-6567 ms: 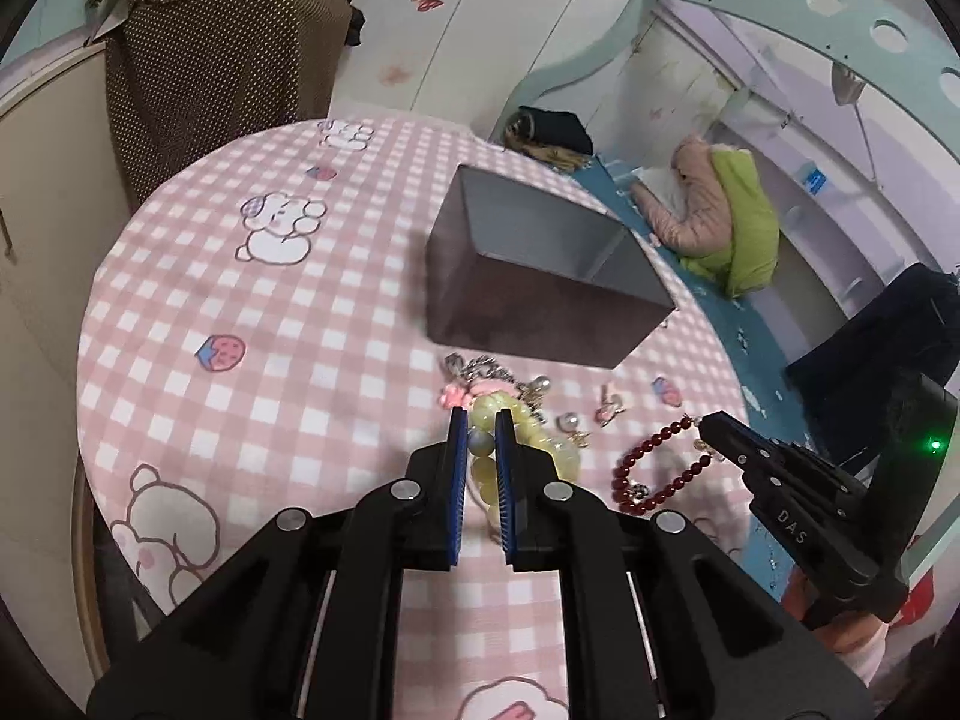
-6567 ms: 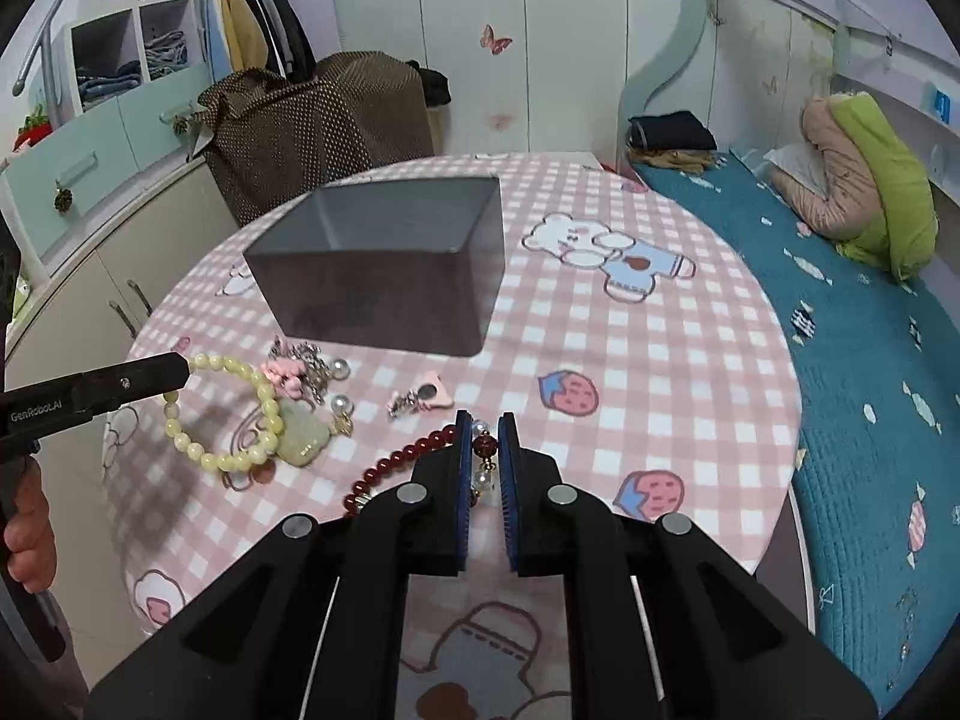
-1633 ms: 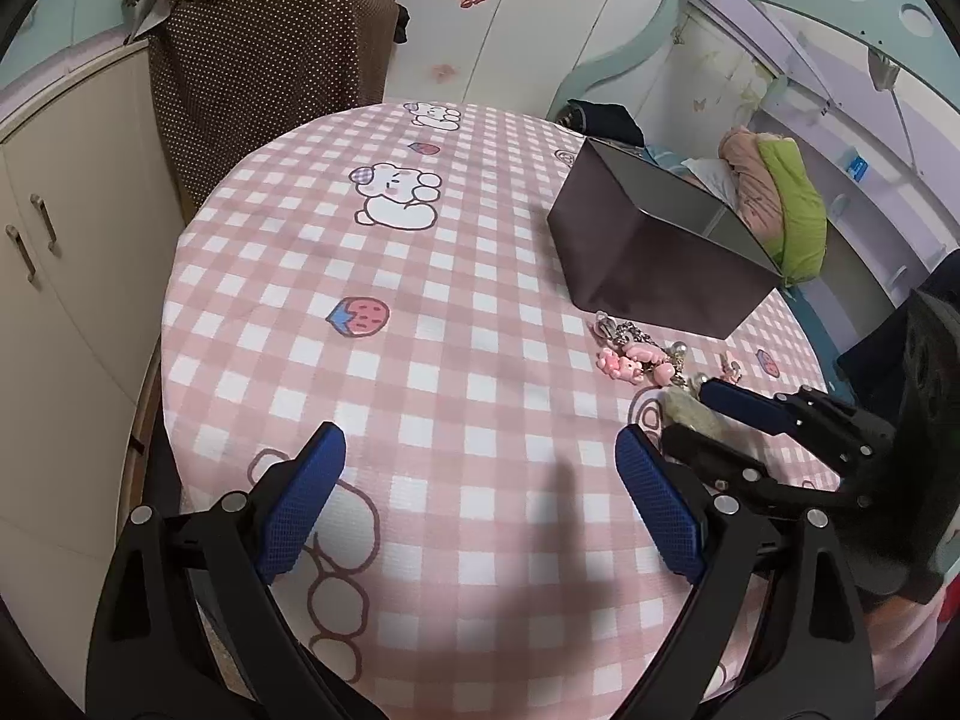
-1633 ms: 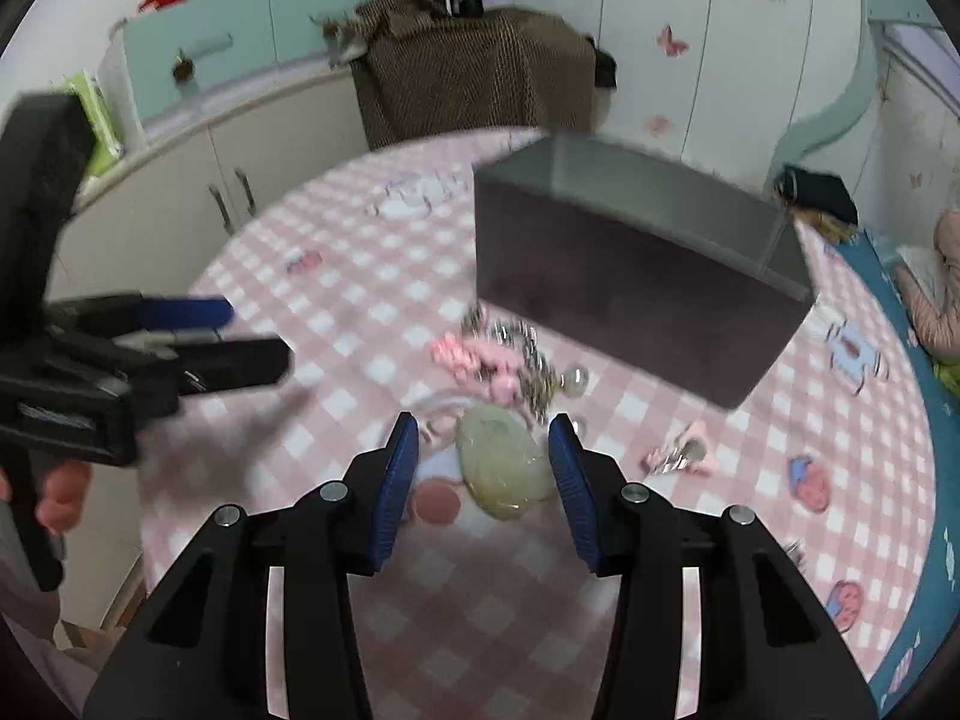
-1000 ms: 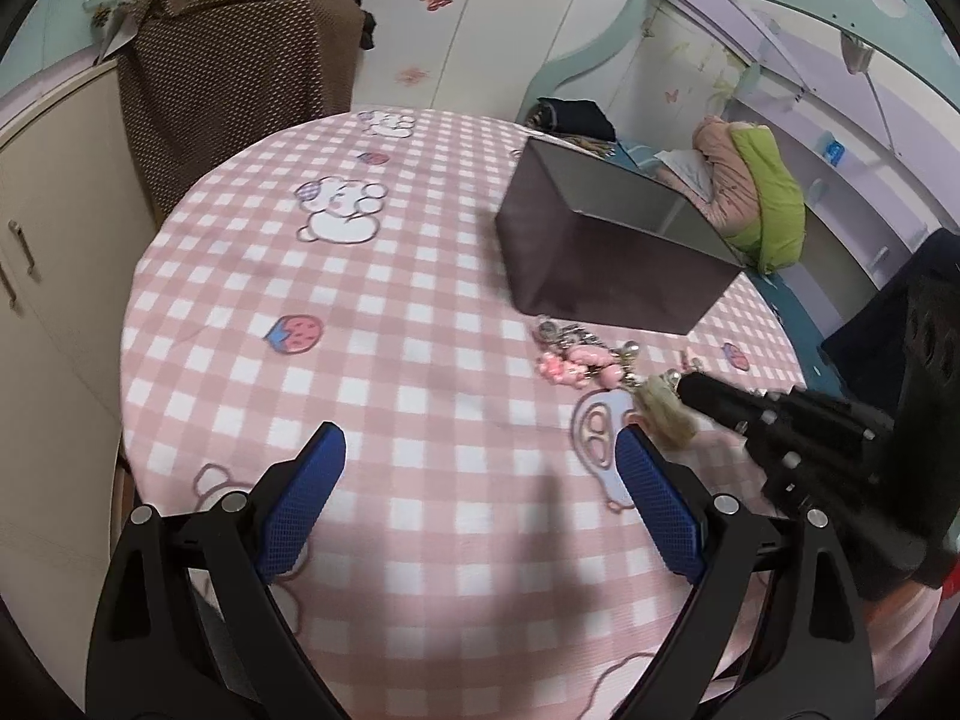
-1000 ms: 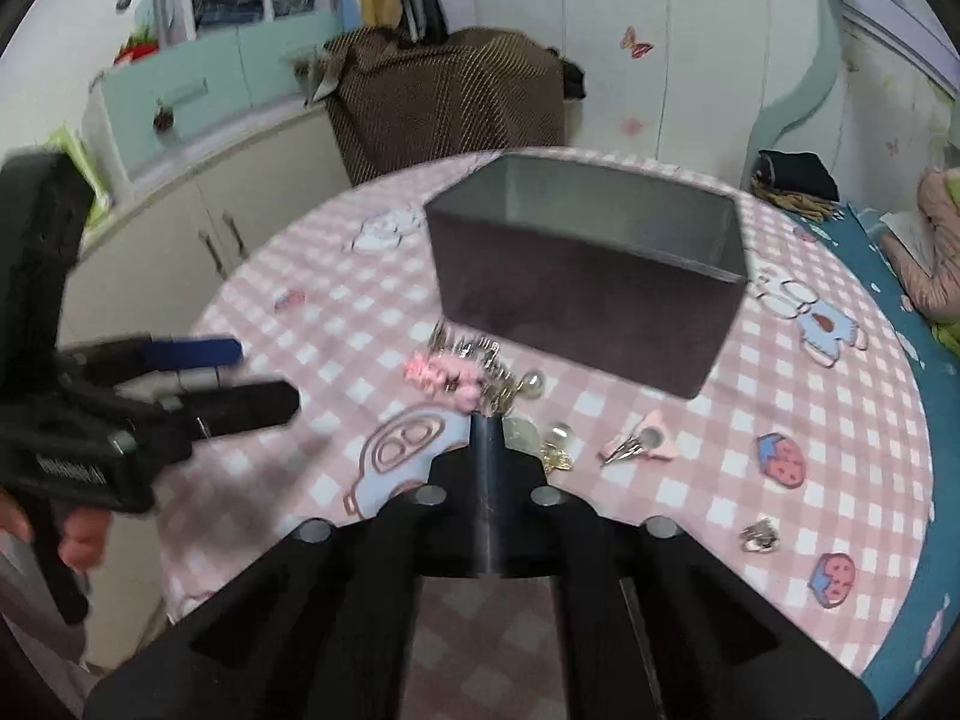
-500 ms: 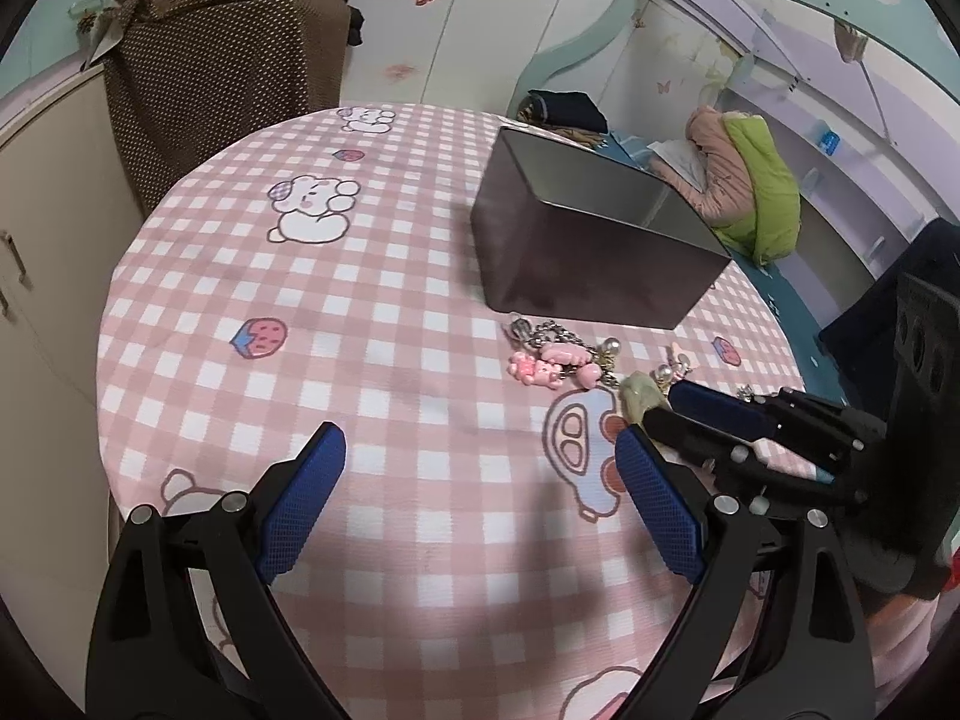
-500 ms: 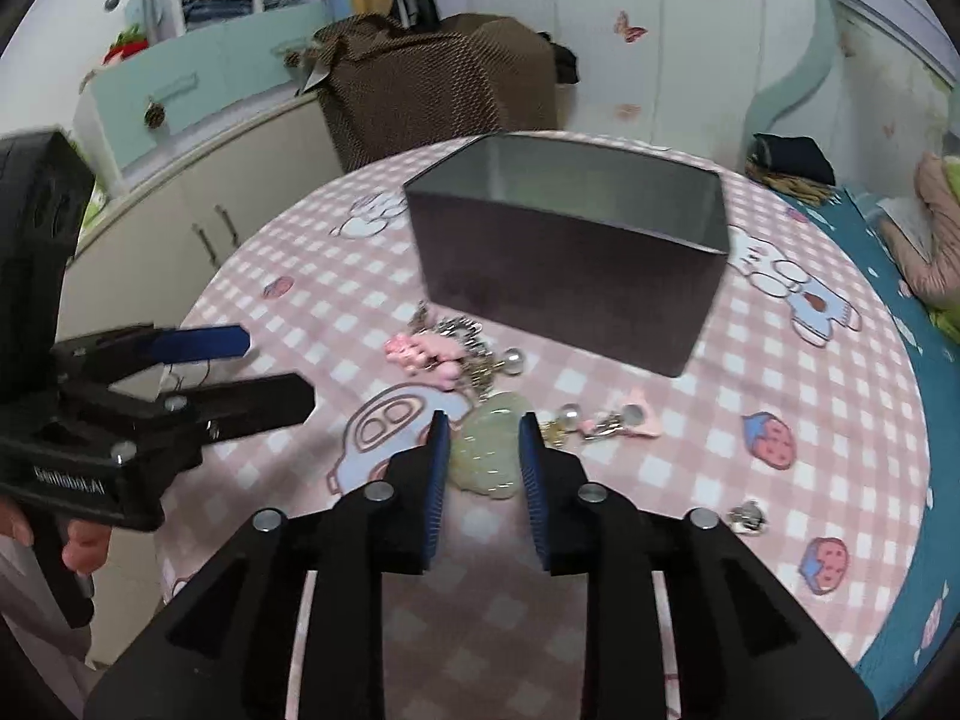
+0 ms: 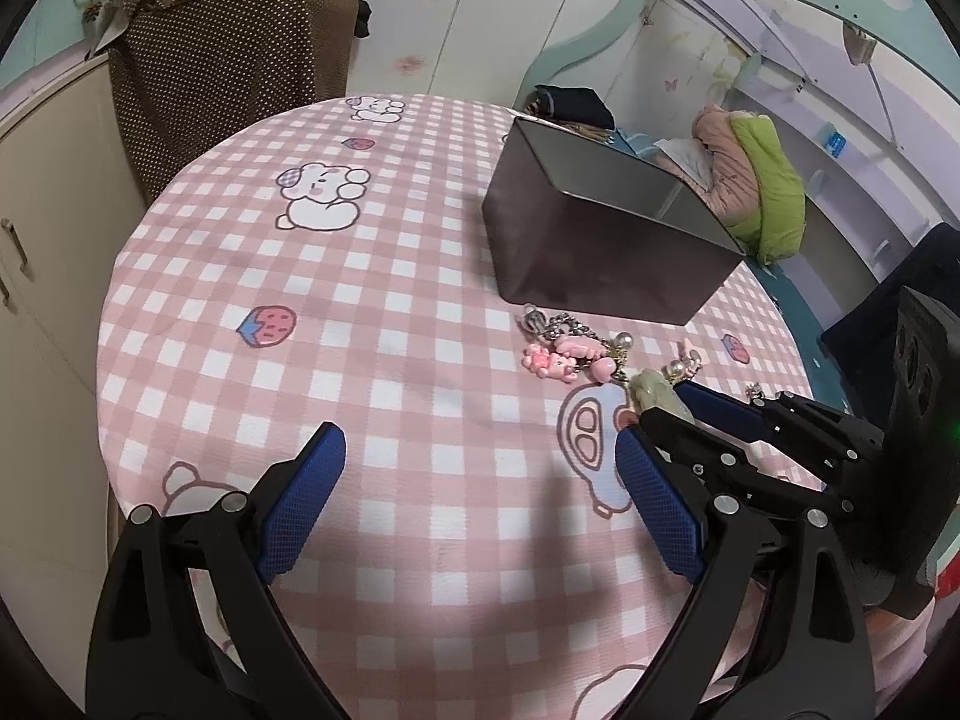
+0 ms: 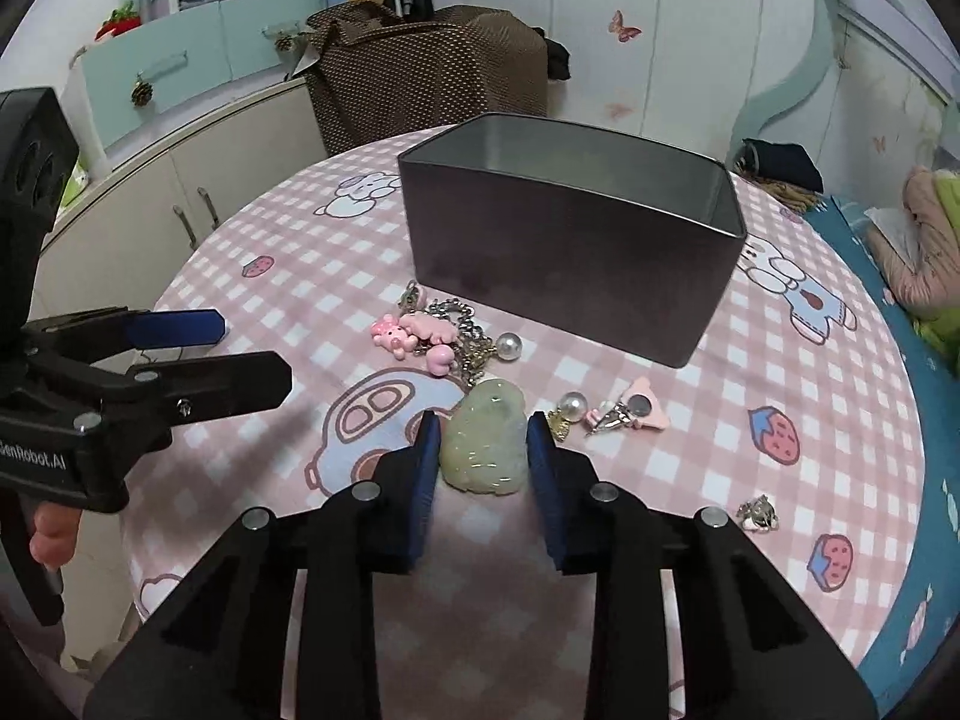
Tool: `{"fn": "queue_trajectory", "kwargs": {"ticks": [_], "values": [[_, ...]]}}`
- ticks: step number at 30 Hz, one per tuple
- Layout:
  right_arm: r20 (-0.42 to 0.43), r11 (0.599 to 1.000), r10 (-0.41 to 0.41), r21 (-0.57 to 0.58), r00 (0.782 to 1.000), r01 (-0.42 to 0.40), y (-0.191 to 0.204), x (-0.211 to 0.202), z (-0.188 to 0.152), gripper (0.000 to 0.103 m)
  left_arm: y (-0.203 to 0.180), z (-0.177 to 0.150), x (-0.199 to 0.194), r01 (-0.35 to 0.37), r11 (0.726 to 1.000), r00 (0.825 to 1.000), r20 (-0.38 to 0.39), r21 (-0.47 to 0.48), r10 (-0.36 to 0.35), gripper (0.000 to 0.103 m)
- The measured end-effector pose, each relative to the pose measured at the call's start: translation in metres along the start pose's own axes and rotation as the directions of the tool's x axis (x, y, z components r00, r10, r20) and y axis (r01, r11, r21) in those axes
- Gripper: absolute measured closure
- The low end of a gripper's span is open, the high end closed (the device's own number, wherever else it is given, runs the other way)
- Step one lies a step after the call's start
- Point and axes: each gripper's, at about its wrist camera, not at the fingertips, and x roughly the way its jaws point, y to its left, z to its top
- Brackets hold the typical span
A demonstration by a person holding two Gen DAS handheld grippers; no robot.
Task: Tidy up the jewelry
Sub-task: 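Grasp the pink bear charm with the left tool while the right tool lifts the jade pendant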
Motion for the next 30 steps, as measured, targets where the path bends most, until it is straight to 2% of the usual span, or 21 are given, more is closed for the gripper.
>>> {"fn": "queue_trajectory", "kwargs": {"ticks": [6, 19, 21, 22, 23, 30], "values": [[0.043, 1.000, 0.000, 0.031, 0.999, -0.001, -0.010, -0.016, 0.004, 0.075, -0.014, 0.004, -0.001, 0.019, 0.999, 1.000, 0.006, 0.030, -0.020, 0.011], [0.115, 0.992, -0.063, 0.112, 0.991, 0.050, -0.042, -0.044, 0.006, 0.075, -0.038, 0.020, 0.016, 0.025, 0.997, 1.000, -0.004, 0.078, -0.025, 0.012], [0.125, 0.990, -0.081, 0.128, 0.989, 0.065, -0.052, -0.048, 0.005, 0.075, -0.040, 0.024, 0.021, 0.023, 0.997, 1.000, -0.009, 0.076, -0.022, 0.017], [0.127, 0.988, -0.088, 0.137, 0.988, 0.071, -0.055, -0.050, 0.005, 0.075, -0.041, 0.026, 0.024, 0.021, 0.997, 1.000, -0.015, 0.073, -0.020, 0.028], [0.128, 0.986, -0.098, 0.148, 0.987, 0.079, -0.060, -0.051, 0.004, 0.075, -0.041, 0.028, 0.026, 0.020, 0.997, 1.000, -0.021, 0.071, -0.019, 0.032], [0.119, 0.977, -0.111, 0.193, 0.987, 0.087, -0.079, -0.049, -0.002, 0.075, -0.052, 0.039, 0.037, 0.025, 0.995, 1.000, -0.019, 0.099, -0.023, 0.045]]}}
